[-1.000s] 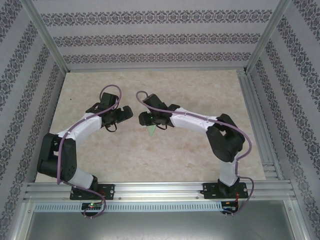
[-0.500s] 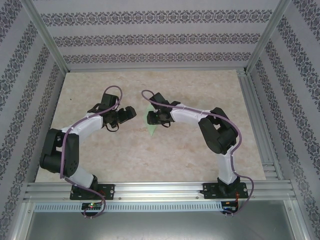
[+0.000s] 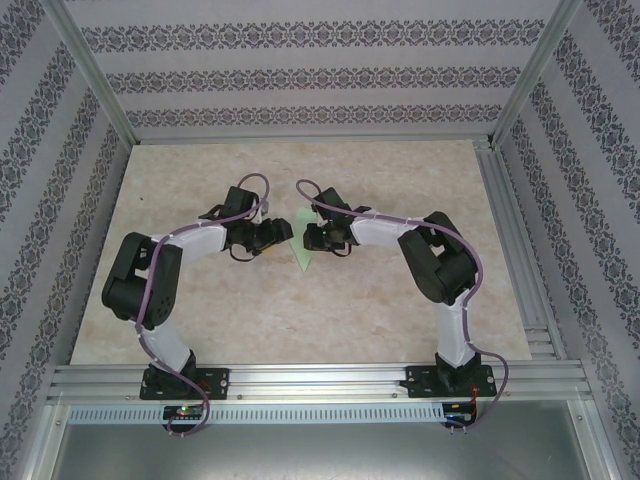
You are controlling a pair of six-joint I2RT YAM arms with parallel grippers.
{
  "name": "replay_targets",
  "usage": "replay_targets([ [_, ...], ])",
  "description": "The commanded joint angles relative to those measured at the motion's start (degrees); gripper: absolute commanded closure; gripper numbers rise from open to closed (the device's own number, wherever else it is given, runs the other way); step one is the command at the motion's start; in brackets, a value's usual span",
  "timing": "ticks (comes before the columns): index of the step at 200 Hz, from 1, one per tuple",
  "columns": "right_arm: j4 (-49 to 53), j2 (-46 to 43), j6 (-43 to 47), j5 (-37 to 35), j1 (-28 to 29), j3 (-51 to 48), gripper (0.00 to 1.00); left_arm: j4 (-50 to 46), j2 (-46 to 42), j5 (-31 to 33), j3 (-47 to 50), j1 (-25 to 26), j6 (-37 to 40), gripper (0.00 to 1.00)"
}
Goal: Fold a paper plane with a square sheet of paper (pick it up from the middle)
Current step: Fold the wing for the fifth time at the center of the table.
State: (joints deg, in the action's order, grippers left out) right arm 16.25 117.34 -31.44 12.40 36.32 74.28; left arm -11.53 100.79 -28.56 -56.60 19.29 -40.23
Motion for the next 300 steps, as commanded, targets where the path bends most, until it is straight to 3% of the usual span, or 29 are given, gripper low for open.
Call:
replay_targets([
  [1,-1.6,0.4,-1.5,2.1,-0.8,-2.7,0.78,4.7,2.4,-3.3,-1.8,1.0,-1.7,0.37],
  [78,-3.0,0.6,-1.7,3.1,-1.5,-4.2,0.8,4.6,8.5,-2.6,-5.1,1.7,-3.1,0.6],
  [213,-4.0,0.4,-1.4,3.6,-2.7,-5.5,0.81,9.6,10.5,-3.6,-4.9,1.7,-4.3,0.76],
  [241,-4.4,0.0,-0.8,3.5,-3.0,-5.9,0.8,9.6,10.1,-3.0,-4.5,1.6,-4.1,0.86],
  [260,-6.0,-1.1,0.7,4.0,-3.2,-6.5,0.76,9.7,10.0,-2.4,-3.9,1.7,-4.1,0.94],
  [300,-12.2,-8.4,5.8,3.0,-3.8,-9.3,0.56,7.4,7.1,3.0,-2.2,2.6,-4.7,0.97],
])
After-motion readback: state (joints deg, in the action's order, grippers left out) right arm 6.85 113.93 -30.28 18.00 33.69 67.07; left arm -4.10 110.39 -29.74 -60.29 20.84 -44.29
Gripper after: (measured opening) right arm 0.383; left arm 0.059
